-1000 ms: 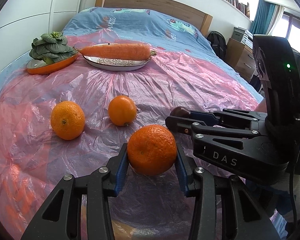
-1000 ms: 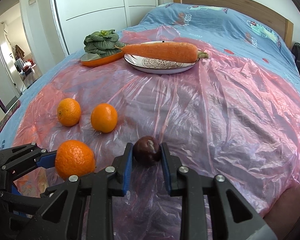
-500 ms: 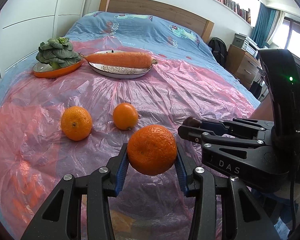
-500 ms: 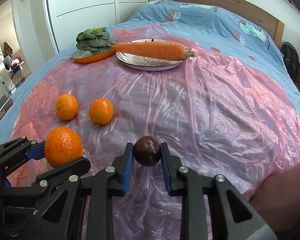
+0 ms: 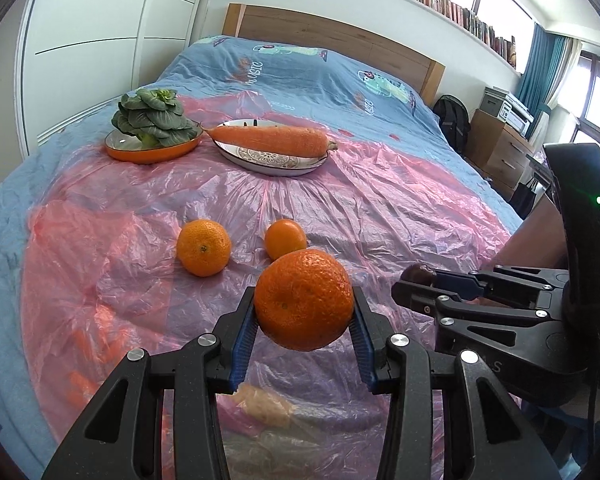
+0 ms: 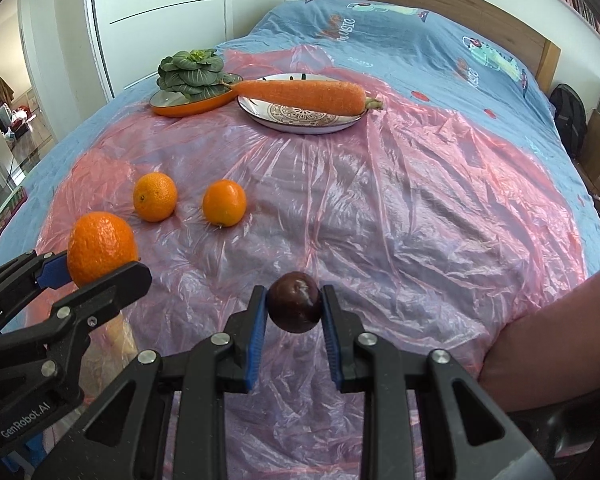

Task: Organize fruits
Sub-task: 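Carry the orange in the left tool and plum in the right tool to the green tray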

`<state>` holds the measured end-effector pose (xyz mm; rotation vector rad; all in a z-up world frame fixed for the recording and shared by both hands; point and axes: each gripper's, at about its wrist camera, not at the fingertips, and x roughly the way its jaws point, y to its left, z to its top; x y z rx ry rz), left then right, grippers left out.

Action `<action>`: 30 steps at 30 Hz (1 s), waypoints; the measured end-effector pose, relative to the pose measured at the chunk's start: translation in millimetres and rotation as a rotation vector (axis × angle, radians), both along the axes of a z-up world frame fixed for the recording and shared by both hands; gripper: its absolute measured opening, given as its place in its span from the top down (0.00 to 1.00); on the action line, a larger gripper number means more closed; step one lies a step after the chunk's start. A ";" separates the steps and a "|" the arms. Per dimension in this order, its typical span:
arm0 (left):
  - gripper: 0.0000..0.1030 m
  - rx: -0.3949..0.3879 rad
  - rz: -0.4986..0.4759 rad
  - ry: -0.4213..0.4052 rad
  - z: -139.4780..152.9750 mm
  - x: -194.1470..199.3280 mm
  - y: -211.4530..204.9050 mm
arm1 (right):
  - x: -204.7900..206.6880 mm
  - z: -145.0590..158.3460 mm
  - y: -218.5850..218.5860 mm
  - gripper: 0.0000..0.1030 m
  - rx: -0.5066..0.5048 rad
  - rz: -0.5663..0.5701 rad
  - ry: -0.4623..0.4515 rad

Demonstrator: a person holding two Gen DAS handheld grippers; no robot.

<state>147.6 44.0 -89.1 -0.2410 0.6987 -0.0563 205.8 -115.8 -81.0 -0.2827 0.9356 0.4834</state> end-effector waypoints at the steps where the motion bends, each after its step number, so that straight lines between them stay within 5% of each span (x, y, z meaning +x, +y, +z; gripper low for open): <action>1: 0.63 0.009 0.005 0.002 -0.4 -3.2 1.1 | -3.4 0.2 0.3 1.00 -0.007 0.001 0.001; 30: 0.63 0.200 0.002 0.020 7.7 -99.4 -3.1 | -131.9 7.6 -17.2 1.00 0.011 -0.060 0.101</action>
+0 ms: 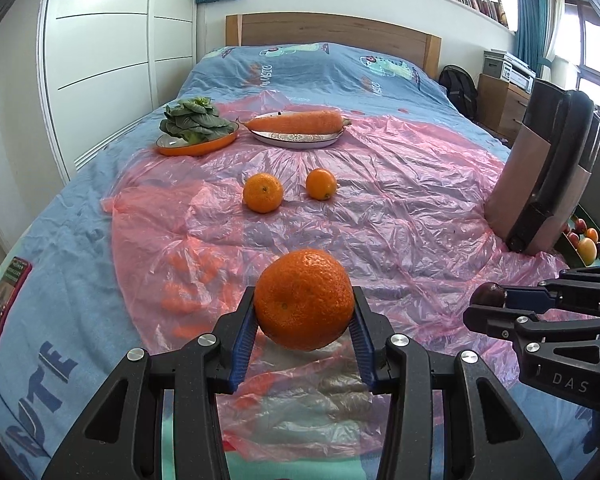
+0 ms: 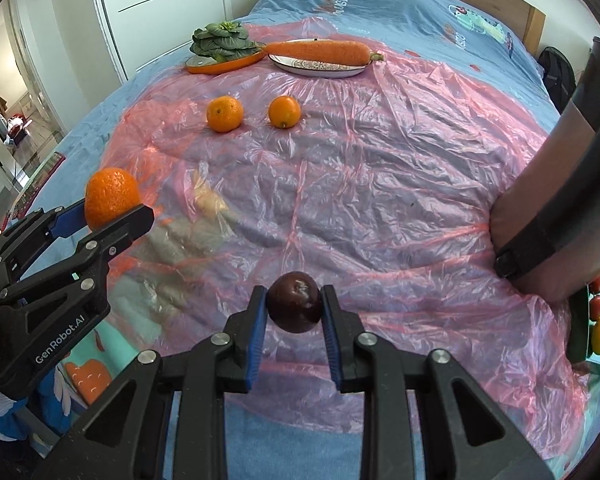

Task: Organize fruits
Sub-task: 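Carry the orange in the left tool and plum in the right tool to the green tray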

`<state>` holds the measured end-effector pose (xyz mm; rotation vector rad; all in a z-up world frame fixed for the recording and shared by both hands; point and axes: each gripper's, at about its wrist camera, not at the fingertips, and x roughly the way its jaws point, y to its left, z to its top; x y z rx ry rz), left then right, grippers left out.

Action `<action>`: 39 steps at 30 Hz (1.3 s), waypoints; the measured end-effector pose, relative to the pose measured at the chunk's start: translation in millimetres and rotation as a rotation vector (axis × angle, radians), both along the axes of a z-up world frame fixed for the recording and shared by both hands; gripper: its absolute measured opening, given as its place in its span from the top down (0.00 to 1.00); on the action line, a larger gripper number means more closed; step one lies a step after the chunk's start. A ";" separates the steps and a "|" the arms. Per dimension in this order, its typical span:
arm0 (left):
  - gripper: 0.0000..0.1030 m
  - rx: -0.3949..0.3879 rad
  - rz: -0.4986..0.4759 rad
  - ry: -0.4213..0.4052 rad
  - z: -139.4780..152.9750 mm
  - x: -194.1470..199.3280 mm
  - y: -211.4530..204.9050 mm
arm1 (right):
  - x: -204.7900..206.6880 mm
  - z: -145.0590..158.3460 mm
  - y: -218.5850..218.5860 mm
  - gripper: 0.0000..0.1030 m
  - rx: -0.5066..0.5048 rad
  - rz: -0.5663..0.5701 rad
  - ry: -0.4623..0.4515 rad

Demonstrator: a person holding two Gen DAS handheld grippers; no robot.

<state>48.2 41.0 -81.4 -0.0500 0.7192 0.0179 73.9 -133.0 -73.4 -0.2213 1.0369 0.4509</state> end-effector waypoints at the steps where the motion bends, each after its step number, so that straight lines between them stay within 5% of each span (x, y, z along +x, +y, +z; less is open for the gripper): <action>1: 0.63 0.005 -0.003 -0.004 1.9 -3.1 -1.8 | -4.0 1.2 -2.6 1.00 0.001 -0.003 -0.001; 24: 0.63 0.095 -0.120 -0.020 29.3 -67.0 -46.3 | -78.7 33.9 -83.8 1.00 -0.011 -0.153 -0.059; 39: 0.63 0.113 -0.285 -0.002 47.5 -92.0 -116.5 | -109.8 43.6 -169.1 1.00 0.026 -0.303 -0.104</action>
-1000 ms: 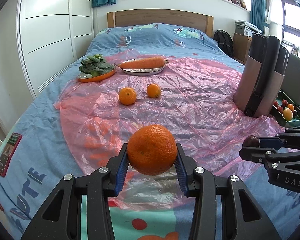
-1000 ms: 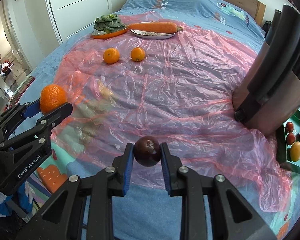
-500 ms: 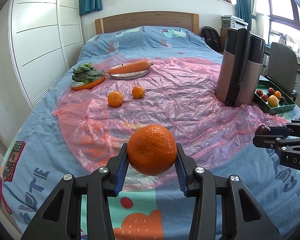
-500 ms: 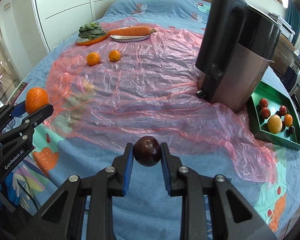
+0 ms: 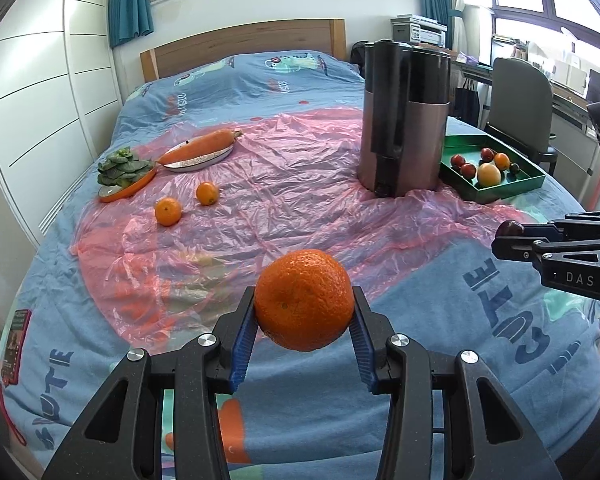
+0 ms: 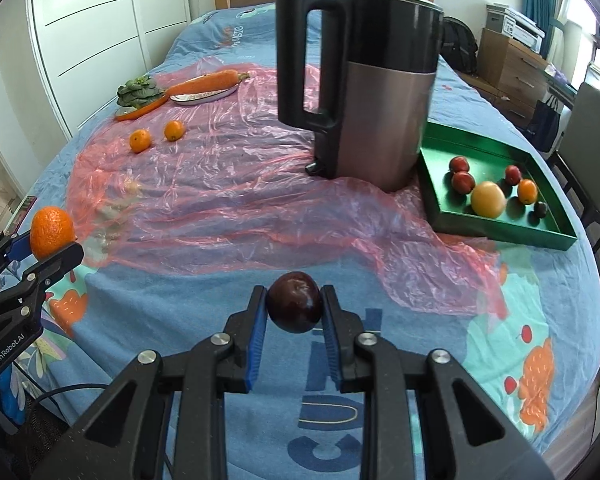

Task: Organize fruits
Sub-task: 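Carry the orange in the left tool and plum in the right tool to the green tray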

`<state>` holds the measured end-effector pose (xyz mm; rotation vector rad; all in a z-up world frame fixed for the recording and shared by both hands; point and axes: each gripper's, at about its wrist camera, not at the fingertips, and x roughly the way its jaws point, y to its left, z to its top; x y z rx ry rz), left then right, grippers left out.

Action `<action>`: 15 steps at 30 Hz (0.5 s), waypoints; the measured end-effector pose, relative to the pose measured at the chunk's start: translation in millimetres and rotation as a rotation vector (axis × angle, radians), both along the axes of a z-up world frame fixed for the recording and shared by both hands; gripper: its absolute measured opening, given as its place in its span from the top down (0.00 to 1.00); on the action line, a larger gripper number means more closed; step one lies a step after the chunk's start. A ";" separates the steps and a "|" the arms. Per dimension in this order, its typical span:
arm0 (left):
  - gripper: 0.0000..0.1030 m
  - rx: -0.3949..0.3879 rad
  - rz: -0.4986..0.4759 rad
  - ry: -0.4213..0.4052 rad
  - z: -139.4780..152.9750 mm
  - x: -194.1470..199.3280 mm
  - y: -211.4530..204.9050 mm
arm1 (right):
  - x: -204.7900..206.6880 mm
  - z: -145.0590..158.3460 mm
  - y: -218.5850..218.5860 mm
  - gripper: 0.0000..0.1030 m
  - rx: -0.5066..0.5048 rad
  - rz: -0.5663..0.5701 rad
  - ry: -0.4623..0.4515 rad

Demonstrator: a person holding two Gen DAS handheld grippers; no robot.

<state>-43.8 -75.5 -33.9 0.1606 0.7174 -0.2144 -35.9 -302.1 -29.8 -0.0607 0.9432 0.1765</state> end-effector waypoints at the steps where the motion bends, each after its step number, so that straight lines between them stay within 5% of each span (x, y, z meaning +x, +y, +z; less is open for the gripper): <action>1: 0.63 -0.001 -0.009 0.002 1.8 -0.2 -4.6 | -2.0 -0.3 -8.0 1.00 0.004 -0.014 -0.002; 15: 0.63 0.041 -0.089 0.021 20.2 15.6 -65.2 | -14.1 -3.8 -134.1 1.00 0.079 -0.236 -0.050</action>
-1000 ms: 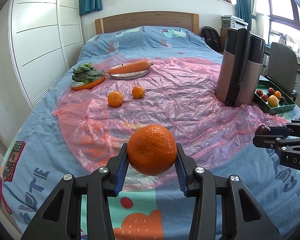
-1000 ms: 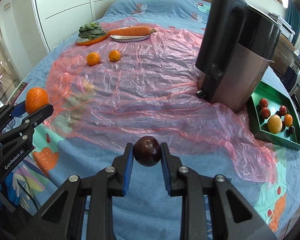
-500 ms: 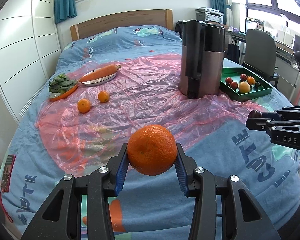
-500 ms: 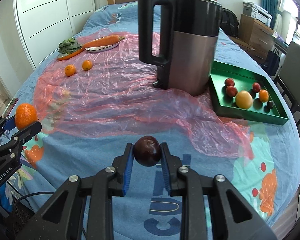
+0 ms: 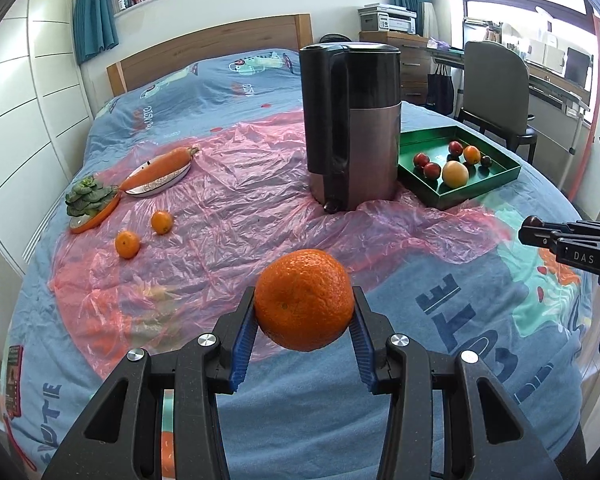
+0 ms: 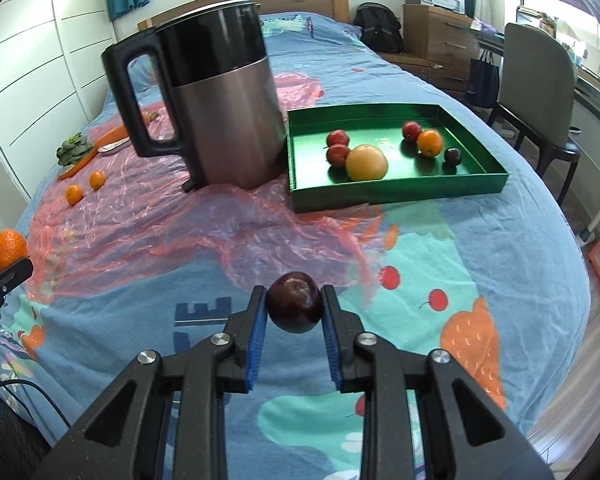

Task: Organize fruits
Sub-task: 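Carry the orange in the left tool and plum in the right tool to the green tray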

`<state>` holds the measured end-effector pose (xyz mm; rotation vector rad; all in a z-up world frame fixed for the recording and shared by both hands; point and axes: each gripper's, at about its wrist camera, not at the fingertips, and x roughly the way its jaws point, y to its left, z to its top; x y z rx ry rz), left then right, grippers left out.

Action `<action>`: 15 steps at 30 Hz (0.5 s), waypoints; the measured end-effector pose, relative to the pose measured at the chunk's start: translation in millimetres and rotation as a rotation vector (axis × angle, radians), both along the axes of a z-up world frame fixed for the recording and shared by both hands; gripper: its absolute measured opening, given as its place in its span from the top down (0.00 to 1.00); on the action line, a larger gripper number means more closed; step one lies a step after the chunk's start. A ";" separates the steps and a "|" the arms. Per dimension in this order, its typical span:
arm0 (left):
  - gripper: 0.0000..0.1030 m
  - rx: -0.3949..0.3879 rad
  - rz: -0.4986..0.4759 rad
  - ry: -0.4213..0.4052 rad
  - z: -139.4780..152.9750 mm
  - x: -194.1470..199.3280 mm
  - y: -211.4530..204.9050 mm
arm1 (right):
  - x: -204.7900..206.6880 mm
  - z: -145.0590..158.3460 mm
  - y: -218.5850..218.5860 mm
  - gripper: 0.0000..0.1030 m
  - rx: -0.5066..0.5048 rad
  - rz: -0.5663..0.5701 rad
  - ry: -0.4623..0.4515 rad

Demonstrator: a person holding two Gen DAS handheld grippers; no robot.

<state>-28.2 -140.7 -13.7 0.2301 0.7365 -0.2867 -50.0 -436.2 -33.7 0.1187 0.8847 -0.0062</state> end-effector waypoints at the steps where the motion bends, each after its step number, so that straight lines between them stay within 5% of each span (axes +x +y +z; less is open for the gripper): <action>1: 0.63 0.006 -0.007 0.002 0.5 1.4 -4.7 | -0.2 0.7 -7.8 1.00 0.005 -0.014 -0.006; 15: 0.63 -0.012 -0.180 0.022 27.4 38.2 -105.2 | 27.1 11.7 -105.1 1.00 0.001 -0.128 -0.071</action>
